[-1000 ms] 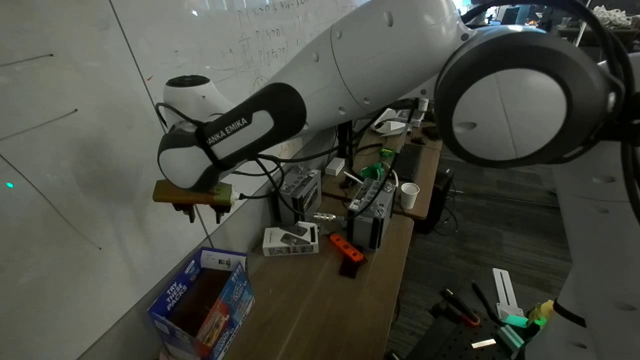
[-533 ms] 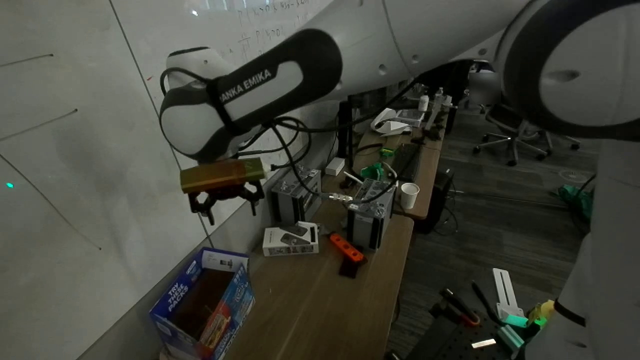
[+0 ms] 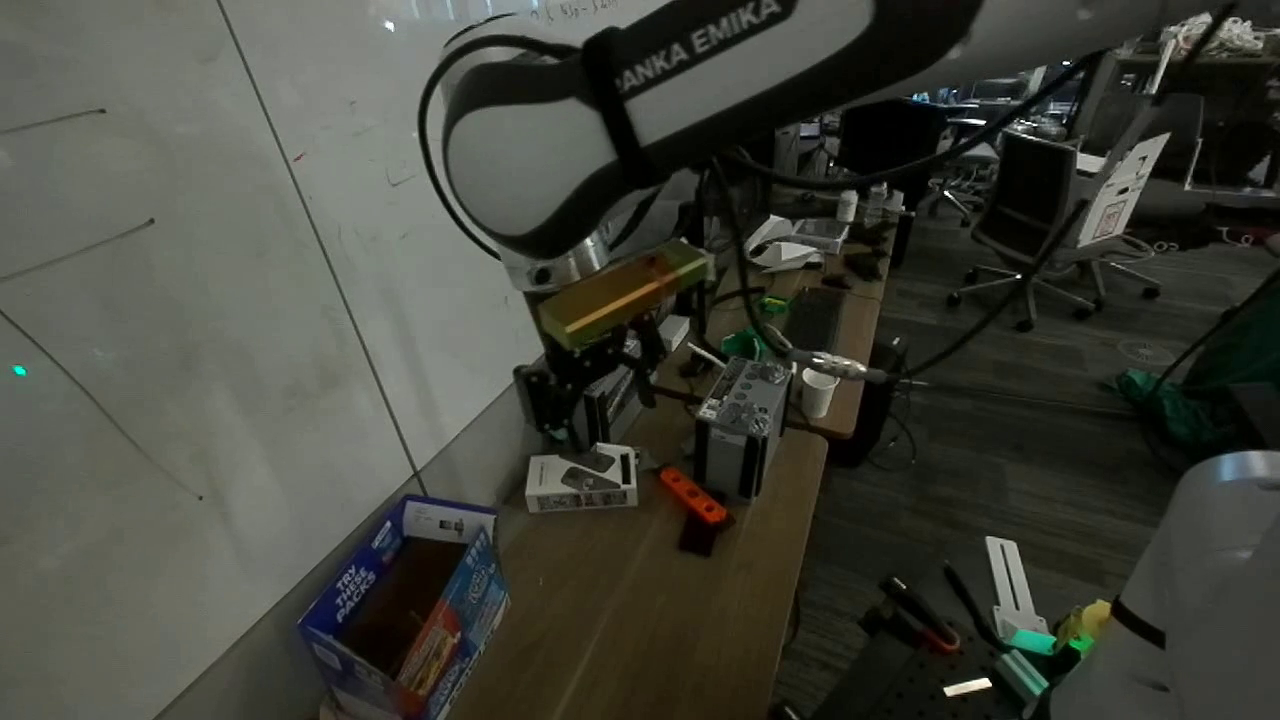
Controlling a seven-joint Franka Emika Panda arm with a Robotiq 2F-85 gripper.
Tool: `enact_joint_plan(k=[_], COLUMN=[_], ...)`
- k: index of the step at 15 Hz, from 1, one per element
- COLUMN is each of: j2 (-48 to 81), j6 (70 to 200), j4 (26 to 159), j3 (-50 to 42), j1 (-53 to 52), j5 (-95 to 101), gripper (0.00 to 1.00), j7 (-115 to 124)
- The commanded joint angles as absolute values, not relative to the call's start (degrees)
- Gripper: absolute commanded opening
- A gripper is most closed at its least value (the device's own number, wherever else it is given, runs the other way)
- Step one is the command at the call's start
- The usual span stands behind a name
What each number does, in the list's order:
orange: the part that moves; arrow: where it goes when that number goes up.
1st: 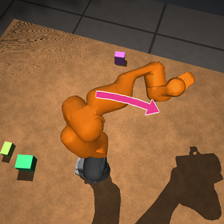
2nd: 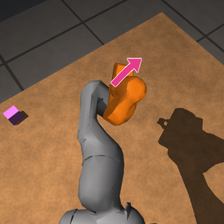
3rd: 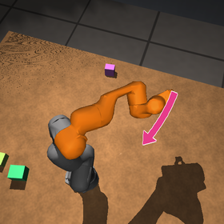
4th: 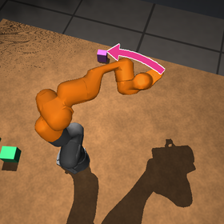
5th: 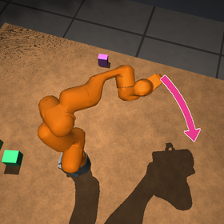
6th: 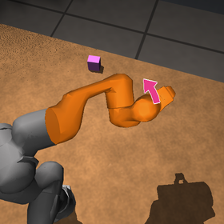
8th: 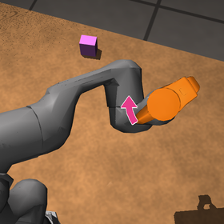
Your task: Put the ropes inside the box
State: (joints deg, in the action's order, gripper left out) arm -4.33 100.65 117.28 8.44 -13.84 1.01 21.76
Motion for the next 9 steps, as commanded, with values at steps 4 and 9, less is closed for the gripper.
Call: enact_joint_plan(k=[4, 9], j2=[-27.82, -39.51], j6=[110.82, 116.90], j4=[140.31, 149.91], j3=[6.33, 5.83], j1=[-8.90, -9.01], j5=[-0.80, -2.09], gripper=[1.00, 1.00], j7=[10.69, 8.21])
